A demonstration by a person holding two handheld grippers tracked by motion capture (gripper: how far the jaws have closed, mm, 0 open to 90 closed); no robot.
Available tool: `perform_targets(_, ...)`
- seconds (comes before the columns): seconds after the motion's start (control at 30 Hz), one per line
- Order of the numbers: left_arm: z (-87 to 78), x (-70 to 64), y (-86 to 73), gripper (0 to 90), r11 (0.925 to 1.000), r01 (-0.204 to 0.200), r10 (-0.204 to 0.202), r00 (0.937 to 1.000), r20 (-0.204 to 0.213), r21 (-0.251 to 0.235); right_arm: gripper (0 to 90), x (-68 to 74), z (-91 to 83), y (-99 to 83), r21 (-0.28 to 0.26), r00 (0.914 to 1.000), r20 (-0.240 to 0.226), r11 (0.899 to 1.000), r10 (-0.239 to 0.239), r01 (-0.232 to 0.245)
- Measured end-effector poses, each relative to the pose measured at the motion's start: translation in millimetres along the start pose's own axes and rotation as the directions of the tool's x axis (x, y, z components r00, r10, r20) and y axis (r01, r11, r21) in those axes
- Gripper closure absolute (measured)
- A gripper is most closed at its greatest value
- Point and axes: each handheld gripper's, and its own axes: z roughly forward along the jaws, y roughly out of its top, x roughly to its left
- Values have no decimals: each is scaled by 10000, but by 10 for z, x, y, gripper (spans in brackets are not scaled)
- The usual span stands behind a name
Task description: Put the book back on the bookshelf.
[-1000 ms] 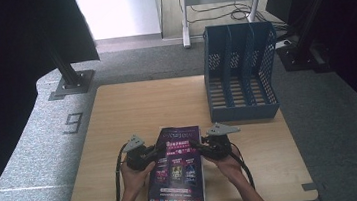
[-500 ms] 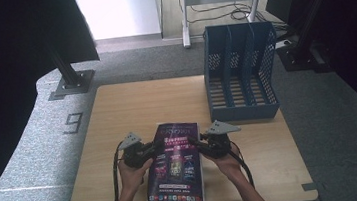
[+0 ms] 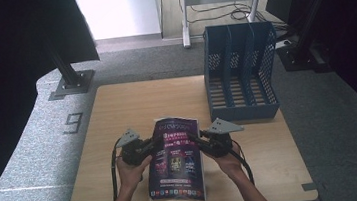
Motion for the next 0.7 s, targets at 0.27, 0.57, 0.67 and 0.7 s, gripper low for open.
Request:
perform_targets(0.27, 13, -36, 183, 840, 9997, -228, 227, 9997, -98, -123, 771, -8, -70, 152, -546, 9996, 90, 9982, -258, 263)
perform_targets(0.57, 11, -58, 261, 841, 9988, -414, 408, 9990, -206, -276, 781, 11, -110, 215, -854, 9985, 147, 9949, -521, 532)
perform_targets(0.67, 11, -56, 323, 842, 9982, -512, 503, 9984, -269, -316, 788, 16, -117, 255, -1029, 9976, 204, 9924, -664, 681)
perform_targets(0.7, 11, -59, 351, 842, 9978, -578, 568, 9979, -317, -331, 791, 20, -121, 273, -1093, 9972, 216, 9913, -715, 735)
